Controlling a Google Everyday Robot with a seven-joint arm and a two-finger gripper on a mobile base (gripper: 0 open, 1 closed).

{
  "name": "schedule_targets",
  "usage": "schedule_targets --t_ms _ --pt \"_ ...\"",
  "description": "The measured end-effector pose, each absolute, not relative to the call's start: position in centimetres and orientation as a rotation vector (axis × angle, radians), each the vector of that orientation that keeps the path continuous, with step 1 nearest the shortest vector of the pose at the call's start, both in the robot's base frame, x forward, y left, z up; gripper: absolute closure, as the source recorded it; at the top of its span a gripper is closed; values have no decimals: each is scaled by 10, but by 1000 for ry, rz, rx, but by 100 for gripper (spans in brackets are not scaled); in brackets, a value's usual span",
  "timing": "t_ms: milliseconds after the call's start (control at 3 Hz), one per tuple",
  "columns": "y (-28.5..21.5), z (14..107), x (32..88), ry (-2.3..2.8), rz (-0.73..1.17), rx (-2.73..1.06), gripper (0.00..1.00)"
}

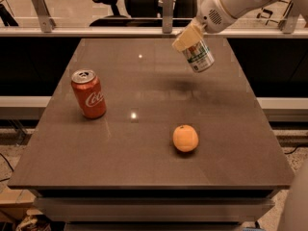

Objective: Knock 7up can over

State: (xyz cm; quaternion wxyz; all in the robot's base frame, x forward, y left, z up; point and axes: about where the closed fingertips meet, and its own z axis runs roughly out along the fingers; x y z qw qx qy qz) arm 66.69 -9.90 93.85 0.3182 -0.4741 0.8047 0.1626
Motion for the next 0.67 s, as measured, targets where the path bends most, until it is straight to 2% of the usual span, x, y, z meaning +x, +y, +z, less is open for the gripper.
schedule_targets --t_ms 667 --pt "-93 895 647 2320 416 -1382 100"
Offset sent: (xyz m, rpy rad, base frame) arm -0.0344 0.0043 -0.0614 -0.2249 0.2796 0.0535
